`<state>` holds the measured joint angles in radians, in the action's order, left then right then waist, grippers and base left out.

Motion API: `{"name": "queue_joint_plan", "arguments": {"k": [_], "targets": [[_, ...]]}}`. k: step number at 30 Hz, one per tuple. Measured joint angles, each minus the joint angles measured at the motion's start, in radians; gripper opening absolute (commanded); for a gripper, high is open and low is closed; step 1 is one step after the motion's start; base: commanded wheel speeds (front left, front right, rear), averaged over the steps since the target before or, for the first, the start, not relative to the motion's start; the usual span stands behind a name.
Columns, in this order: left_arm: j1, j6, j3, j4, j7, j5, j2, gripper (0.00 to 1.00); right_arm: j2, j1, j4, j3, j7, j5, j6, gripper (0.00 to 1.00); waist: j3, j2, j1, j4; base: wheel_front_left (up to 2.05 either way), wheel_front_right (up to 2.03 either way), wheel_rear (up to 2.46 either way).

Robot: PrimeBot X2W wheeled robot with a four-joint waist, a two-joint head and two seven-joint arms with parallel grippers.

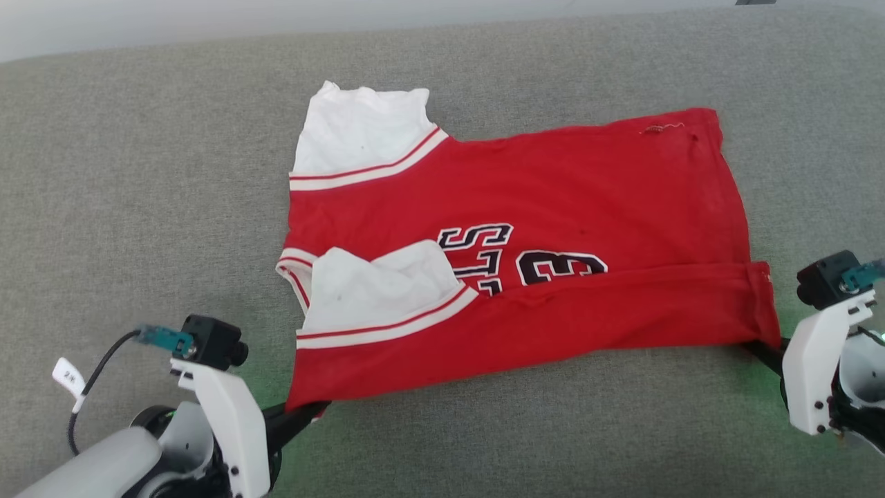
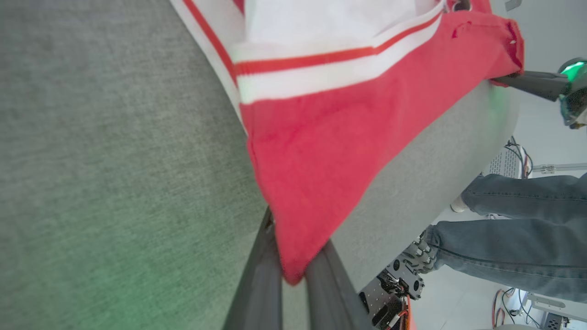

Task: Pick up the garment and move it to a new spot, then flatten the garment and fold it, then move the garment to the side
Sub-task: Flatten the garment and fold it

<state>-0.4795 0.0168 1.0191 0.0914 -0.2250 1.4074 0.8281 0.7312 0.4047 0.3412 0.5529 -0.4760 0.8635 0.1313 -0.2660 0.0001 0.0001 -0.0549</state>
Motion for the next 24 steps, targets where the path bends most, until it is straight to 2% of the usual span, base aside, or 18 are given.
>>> {"name": "queue_joint_plan", "arguments": {"k": [4, 5, 6, 7, 8, 9, 11, 12, 15, 17, 18, 24], "targets": [[0.023, -0.045, -0.003, -0.089, 0.016, -0.004, 0.040, 0.00, 0.007, -0.042, -0.045, -0.040, -0.013, -0.001, 0.000, 0.00, -0.004, 0.0000, 0.0000, 0.002, 0.00, 0.00, 0.00], [0.027, -0.054, -0.007, -0.099, 0.024, -0.008, 0.044, 0.00, 0.005, -0.049, -0.050, -0.052, -0.012, -0.003, 0.000, 0.10, -0.004, 0.0000, 0.0000, 0.002, 0.00, 0.00, 0.00], [0.029, -0.062, -0.007, -0.104, 0.028, -0.014, 0.045, 0.00, 0.001, -0.058, -0.053, -0.066, -0.008, -0.009, 0.000, 0.37, -0.003, 0.0000, 0.0000, 0.002, 0.00, 0.00, 0.00], [0.031, -0.067, -0.008, -0.107, 0.034, -0.020, 0.045, 0.00, -0.006, -0.065, -0.054, -0.084, 0.001, -0.016, 0.000, 0.91, -0.003, 0.0000, 0.0000, 0.003, 0.00, 0.00, 0.00], [0.034, -0.070, -0.012, -0.109, 0.044, -0.021, 0.045, 0.15, -0.013, -0.071, -0.055, -0.101, 0.013, -0.025, 0.000, 1.00, -0.003, 0.0000, 0.0000, 0.002, 0.00, 0.00, 0.00], [0.037, -0.071, -0.018, -0.111, 0.053, -0.020, 0.044, 0.41, -0.021, -0.074, -0.056, -0.119, 0.025, -0.038, 0.000, 1.00, -0.002, 0.0000, -0.0001, 0.002, 0.00, 0.00, 0.00], [0.042, -0.073, -0.026, -0.113, 0.066, -0.015, 0.045, 0.86, -0.034, -0.085, -0.066, -0.161, 0.054, -0.056, 0.000, 1.00, -0.001, 0.0000, 0.0000, 0.000, 0.00, 0.00, 0.00], [0.045, -0.073, -0.032, -0.112, 0.075, -0.011, 0.048, 1.00, -0.041, -0.090, -0.073, -0.183, 0.074, -0.068, 0.000, 1.00, -0.001, 0.0000, 0.0000, -0.001, 0.00, 0.00, 0.00], [0.047, -0.078, -0.046, -0.103, 0.094, -0.009, 0.058, 1.00, -0.059, -0.098, -0.089, -0.235, 0.129, -0.101, 0.000, 1.00, 0.000, 0.0000, -0.0001, -0.005, 0.00, 0.00, 0.00], [0.044, -0.089, -0.072, -0.081, 0.132, -0.020, 0.075, 1.00, -0.101, -0.114, -0.121, -0.311, 0.227, -0.160, 0.000, 1.00, 0.002, 0.0000, -0.0001, -0.014, 0.00, 0.00, 0.00], [0.044, -0.089, -0.072, -0.081, 0.132, -0.020, 0.075, 1.00, -0.101, -0.114, -0.121, -0.311, 0.227, -0.160, 0.000, 1.00, 0.002, 0.0000, -0.0001, -0.014, 0.00, 0.00, 0.00], [-0.023, -0.120, -0.132, -0.037, 0.224, -0.099, 0.112, 1.00, -0.232, -0.144, -0.178, -0.416, 0.377, -0.271, 0.000, 1.00, 0.004, 0.0000, 0.0000, -0.060, 0.00, 0.00, 0.00]]}}
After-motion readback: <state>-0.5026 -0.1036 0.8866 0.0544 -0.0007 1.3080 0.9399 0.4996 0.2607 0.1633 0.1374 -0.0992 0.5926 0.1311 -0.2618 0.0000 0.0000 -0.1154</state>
